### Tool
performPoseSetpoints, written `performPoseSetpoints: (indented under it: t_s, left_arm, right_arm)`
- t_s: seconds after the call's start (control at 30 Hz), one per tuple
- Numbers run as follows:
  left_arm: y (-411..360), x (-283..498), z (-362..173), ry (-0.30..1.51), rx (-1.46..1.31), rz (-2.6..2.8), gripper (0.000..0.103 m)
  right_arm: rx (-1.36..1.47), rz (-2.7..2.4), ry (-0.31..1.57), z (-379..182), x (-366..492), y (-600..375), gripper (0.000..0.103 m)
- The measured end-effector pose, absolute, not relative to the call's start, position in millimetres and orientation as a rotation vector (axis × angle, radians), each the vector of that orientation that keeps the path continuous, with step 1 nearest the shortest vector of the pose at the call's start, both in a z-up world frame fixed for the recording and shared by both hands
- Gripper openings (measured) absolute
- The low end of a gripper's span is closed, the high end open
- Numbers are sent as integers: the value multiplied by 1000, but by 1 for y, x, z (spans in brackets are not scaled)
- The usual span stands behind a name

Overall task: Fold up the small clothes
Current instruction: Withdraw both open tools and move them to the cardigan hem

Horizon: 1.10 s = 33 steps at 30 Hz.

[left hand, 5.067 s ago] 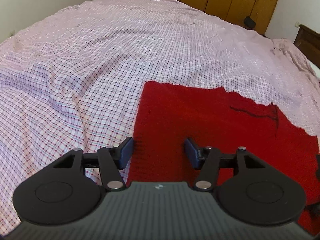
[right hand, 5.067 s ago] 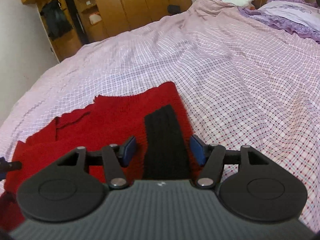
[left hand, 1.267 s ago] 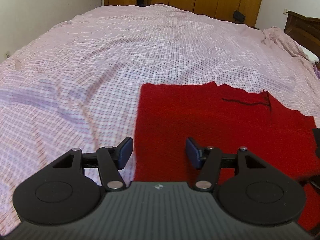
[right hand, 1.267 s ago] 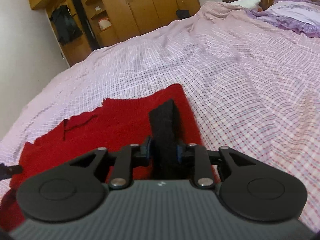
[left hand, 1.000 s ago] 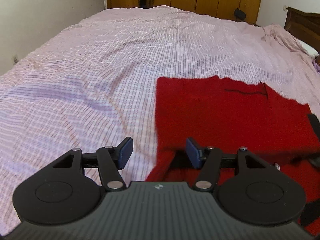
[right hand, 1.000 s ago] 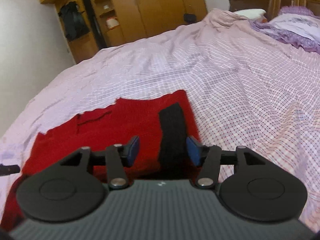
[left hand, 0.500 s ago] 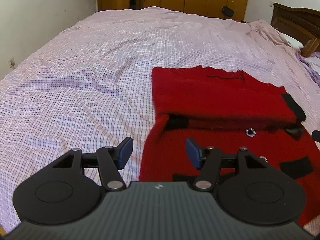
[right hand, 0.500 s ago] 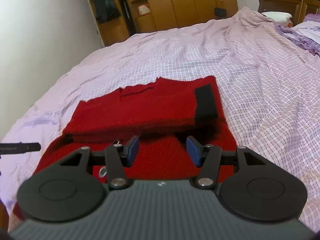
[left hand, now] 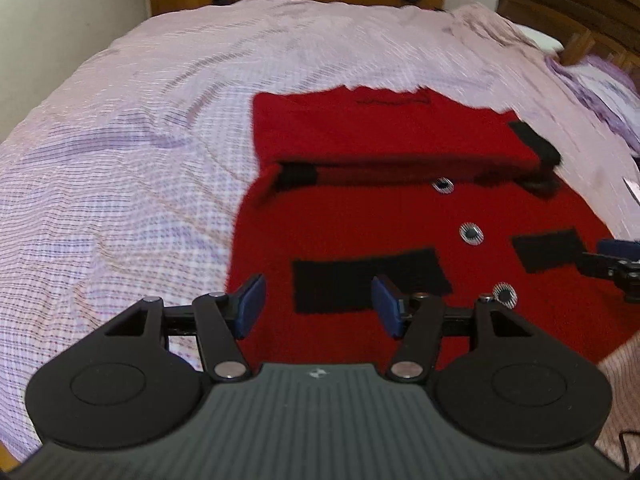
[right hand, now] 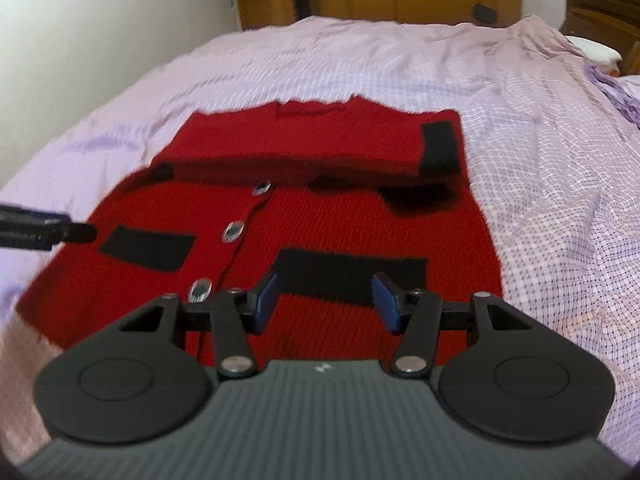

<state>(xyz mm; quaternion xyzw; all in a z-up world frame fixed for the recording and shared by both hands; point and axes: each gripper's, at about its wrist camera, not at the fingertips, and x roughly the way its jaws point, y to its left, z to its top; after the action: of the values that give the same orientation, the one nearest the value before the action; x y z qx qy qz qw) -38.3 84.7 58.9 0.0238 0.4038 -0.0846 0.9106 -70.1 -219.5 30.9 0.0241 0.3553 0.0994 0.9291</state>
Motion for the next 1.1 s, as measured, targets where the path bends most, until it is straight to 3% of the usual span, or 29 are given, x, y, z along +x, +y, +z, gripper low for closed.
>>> performPoseSetpoints:
  t_s: [0.33, 0.43, 0.9, 1.1]
  left_arm:
    - [74, -55, 47, 863, 82, -234, 64]
    - [73, -59, 43, 874, 82, -239, 64]
    - [73, -81, 32, 913, 86, -253, 65]
    - [77, -87, 29, 920, 76, -248, 65]
  right_arm:
    - [-80, 269, 777, 26, -94, -205, 55]
    - [-117, 278, 783, 21, -103, -201, 68]
    - [-286, 330, 790, 0, -133, -170, 70]
    - [-478, 297, 722, -16, -142, -148, 79]
